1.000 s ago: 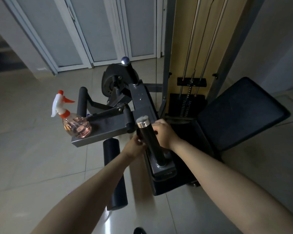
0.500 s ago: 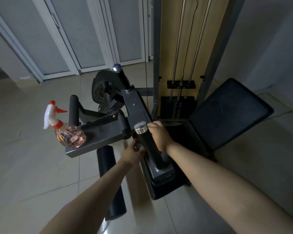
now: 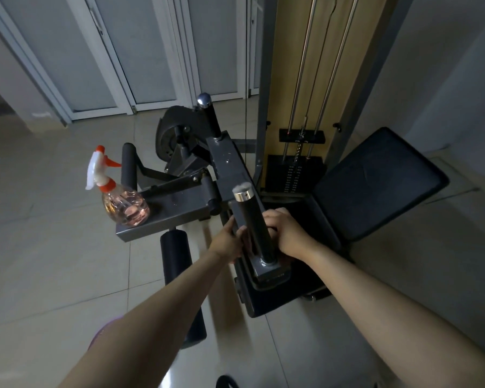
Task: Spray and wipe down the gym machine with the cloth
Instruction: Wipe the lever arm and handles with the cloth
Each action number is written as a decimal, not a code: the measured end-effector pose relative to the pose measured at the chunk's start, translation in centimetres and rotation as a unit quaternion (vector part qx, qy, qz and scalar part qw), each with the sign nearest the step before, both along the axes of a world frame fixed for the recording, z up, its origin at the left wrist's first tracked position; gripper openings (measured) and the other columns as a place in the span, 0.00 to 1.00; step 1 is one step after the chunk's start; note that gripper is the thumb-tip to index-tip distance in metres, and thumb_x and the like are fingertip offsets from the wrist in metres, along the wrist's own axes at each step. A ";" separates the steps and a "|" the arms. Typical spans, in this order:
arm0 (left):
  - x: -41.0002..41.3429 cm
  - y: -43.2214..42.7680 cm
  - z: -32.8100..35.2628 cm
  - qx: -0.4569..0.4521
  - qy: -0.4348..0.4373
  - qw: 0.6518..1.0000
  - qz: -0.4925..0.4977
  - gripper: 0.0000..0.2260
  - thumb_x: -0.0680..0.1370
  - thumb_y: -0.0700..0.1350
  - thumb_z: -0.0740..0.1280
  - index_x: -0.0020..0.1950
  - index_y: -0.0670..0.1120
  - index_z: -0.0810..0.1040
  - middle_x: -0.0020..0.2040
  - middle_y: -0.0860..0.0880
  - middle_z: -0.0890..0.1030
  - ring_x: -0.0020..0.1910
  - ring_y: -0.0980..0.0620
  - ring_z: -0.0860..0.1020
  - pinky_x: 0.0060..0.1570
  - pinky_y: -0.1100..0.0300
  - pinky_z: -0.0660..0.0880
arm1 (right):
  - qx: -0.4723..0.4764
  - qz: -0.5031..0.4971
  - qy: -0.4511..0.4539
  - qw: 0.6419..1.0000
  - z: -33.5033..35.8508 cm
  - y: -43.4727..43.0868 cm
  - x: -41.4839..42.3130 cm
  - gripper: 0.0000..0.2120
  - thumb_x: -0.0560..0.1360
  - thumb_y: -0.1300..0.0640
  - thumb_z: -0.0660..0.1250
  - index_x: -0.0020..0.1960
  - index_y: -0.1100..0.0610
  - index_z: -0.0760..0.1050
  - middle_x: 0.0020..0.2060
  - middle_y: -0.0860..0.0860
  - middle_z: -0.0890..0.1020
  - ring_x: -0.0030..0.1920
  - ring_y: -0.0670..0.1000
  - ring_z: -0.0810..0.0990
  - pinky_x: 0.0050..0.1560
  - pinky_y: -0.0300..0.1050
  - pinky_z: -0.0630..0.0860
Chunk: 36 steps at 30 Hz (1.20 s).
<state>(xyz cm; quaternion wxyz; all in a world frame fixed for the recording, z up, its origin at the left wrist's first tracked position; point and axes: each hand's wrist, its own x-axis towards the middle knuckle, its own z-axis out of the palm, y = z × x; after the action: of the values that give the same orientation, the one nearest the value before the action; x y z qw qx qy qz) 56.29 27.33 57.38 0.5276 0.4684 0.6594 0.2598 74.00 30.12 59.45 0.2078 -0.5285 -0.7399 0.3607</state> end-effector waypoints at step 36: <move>-4.6 8.7 1.8 0.113 0.463 0.877 0.063 0.28 0.82 0.56 0.60 0.82 0.56 0.57 0.73 0.45 0.65 0.71 0.42 0.63 0.70 0.46 0.63 | 0.204 0.080 -0.050 0.974 -1.8 19.1 -6.9 0.16 0.80 0.66 0.60 0.63 0.59 0.81 0.57 0.56 0.81 0.58 0.60 0.74 0.62 0.50 0.70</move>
<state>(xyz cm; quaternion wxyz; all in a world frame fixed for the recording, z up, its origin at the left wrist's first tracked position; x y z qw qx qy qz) 51.70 36.04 59.18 0.0884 0.5489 0.8226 0.1188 67.07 49.17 57.61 0.2445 -0.4318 -0.8470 0.1906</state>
